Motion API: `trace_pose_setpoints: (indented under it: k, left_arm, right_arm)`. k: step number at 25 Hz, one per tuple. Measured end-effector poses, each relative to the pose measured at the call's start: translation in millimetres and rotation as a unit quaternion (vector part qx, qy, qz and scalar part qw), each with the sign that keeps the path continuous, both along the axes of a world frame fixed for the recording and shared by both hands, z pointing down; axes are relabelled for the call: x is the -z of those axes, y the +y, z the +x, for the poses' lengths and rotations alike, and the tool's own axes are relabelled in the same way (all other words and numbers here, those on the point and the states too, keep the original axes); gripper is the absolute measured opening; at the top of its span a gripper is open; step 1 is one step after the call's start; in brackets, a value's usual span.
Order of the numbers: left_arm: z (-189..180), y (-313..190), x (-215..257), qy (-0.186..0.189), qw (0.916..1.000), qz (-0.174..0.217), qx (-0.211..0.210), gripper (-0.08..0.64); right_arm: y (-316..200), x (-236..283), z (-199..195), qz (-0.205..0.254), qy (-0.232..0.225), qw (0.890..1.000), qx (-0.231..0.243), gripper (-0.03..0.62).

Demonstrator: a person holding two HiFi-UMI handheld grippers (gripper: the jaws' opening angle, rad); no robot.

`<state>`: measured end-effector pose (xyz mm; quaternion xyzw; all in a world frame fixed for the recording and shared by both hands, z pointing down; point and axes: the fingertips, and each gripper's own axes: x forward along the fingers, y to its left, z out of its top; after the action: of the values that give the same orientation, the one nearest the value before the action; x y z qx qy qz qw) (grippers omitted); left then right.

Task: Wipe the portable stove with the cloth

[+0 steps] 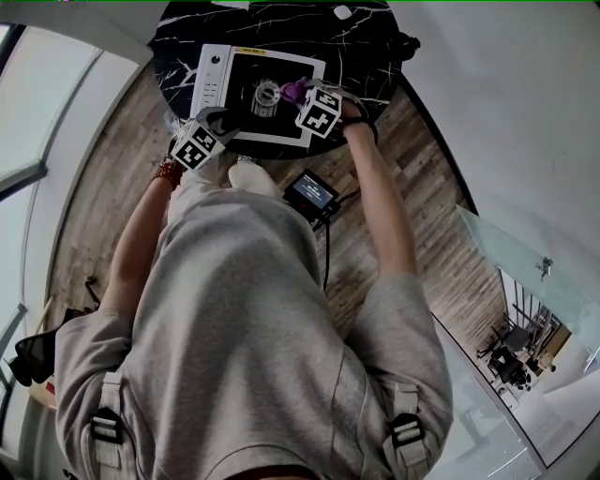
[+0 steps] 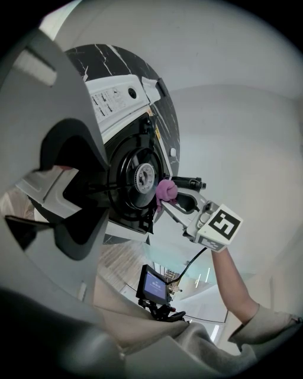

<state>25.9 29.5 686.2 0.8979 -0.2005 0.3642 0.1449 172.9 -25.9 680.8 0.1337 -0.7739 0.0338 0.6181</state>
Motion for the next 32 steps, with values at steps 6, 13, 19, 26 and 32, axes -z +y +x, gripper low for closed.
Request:
trace_pose_setpoints:
  k: [6,13,19,26,32]
  left_arm:
    - [0.4,-1.8,0.5,-0.001,1.0,0.001,0.002,0.186]
    - [-0.8,-1.3,0.1,0.0,1.0,0.001,0.003,0.186]
    - [-2.2,0.6,-5.6,-0.002,1.0,-0.006,0.003,0.184]
    - [-0.8,-1.6,-1.5,0.0,1.0,0.0,0.002,0.184]
    - [-0.2,-1.1,0.4,-0.001,1.0,-0.001,0.004,0.184]
  right_arm:
    - [3.6,-0.6,0.6,-0.003,0.001,1.0,0.004,0.124]
    - [14.0,-0.7,-1.3,-0.008,0.001,1.0,0.007,0.123]
    - [19.2,-0.3,-1.8,-0.012,-0.001,1.0,0.006,0.123]
    - [25.8,-1.4,-1.8,-0.014,-0.004,1.0,0.002,0.123]
    - [30.9,-3.9,-2.4,-0.014,-0.009,1.0,0.0,0.123]
